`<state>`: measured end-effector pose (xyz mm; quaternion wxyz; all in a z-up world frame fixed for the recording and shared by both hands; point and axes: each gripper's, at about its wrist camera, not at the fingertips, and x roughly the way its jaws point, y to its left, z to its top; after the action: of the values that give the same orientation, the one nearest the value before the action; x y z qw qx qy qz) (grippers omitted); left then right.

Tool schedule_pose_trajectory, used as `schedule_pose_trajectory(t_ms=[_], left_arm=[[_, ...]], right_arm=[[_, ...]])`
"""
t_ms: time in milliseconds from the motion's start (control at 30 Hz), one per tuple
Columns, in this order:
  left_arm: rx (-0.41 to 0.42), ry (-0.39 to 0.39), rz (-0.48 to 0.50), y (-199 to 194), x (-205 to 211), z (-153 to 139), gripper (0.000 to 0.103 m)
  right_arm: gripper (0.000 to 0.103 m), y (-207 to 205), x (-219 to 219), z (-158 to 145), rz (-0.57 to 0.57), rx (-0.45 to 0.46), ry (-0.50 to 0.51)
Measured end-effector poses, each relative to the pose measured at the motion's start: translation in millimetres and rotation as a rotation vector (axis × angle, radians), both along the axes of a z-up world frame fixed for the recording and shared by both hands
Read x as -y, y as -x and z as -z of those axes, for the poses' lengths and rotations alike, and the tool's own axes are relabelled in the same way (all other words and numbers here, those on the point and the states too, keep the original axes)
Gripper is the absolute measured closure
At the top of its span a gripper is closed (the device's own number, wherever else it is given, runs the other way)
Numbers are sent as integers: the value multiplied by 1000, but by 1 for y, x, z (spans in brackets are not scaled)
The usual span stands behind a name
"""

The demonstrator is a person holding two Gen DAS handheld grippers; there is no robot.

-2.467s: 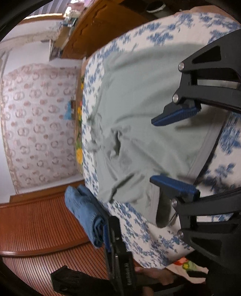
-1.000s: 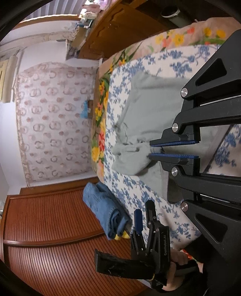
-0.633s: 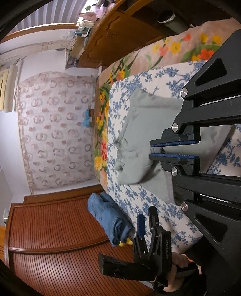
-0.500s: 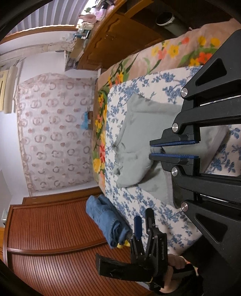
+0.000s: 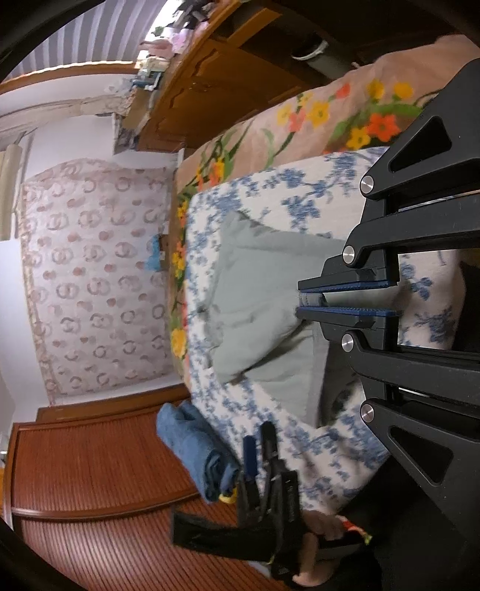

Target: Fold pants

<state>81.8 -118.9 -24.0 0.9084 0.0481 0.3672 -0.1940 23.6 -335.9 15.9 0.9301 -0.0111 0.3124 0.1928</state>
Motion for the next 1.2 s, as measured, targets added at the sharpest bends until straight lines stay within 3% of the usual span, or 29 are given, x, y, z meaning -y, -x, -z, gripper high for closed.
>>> schedule_pose_trajectory(t_ms=[233,500,700,967,1067,1133,1200], left_arm=[[-27,-12,10,-3,6,9,51],[-35,-9,12,-3,10,11,51],[-45,-18,19,-3,13,14,51],[-66,-27,16,-9,14,25,51],[-78,-34,13,-12,14,29,51],[-84,-31,9,-13,13,31,51],[-81,-26,1,-14,11,30,51]], right_arm=[[98,1,2,29,18,-78,6],[98,13,15,15,45,-44,7],[98,12,13,33,49,-96,37],[98,11,22,36,63,-119,19],[86,7,24,29,68,-101,1],[68,2,25,22,72,-82,-10],[63,-9,25,14,74,-60,-26]])
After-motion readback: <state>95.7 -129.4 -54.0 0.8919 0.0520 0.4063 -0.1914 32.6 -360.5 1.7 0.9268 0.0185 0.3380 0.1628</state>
